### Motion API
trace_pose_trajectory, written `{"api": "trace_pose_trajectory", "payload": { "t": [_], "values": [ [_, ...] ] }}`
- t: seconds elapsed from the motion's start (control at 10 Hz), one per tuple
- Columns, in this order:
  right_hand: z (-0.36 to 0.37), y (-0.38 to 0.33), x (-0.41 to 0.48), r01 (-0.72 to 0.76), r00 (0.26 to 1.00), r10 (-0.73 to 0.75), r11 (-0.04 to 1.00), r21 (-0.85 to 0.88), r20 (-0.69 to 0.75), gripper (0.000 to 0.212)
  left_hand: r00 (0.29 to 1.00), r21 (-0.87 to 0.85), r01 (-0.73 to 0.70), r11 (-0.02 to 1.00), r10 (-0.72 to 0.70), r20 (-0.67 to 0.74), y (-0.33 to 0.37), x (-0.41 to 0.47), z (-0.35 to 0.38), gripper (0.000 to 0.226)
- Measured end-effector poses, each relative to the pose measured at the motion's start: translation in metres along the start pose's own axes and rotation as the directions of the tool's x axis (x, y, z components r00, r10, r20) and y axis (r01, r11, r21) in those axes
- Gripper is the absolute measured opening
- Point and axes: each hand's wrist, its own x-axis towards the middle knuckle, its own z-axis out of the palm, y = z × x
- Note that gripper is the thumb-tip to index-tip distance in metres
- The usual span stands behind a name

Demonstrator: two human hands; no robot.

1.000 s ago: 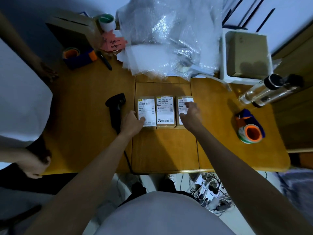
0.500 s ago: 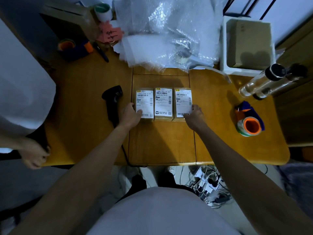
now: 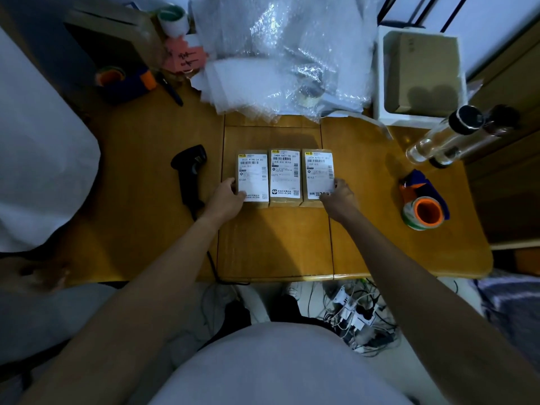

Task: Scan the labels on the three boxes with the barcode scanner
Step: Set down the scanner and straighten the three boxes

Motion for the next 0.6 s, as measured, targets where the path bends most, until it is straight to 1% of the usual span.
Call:
{"api": "trace_pose_trajectory", "payload": {
  "t": [0.1,0.2,0.3,0.4,0.5,0.6],
  "values": [
    [-0.003,0.001,-0.001,-0.008,1.000,0.008,0.999,0.047,-0.006,0.060,1.000,-0.010,0.012,1.000,-0.012,0.005,-0.004,-0.004,-0.001,0.063],
    [-0.012,-0.004,-0.008,-0.015,0.999,0.018,0.998,0.063,-0.047,0.061,1.000,-0.079,0.002,0.997,-0.004,-0.030,-0.006,-0.017,-0.004,0.059],
    [-0.023,-0.007,-0.019,0.031,0.996,-0.023,0.995,0.099,-0.082,0.054,0.997,-0.146,-0.019,0.989,0.009,-0.074,-0.012,-0.038,-0.010,0.048],
    [-0.037,-0.011,-0.043,0.076,0.994,-0.061,0.981,0.177,-0.089,0.048,0.999,-0.230,0.015,0.973,-0.022,-0.030,-0.024,-0.060,-0.023,0.033],
    [-0.056,-0.012,-0.070,0.176,0.981,-0.150,0.955,0.240,-0.126,0.039,0.987,-0.370,0.141,0.918,-0.101,0.125,-0.047,-0.087,-0.039,0.022],
    [-0.086,-0.015,-0.094,0.252,0.964,-0.206,0.910,0.328,-0.167,0.028,0.943,-0.319,0.251,0.914,-0.157,0.292,-0.077,-0.121,-0.050,0.025]
  ]
}}
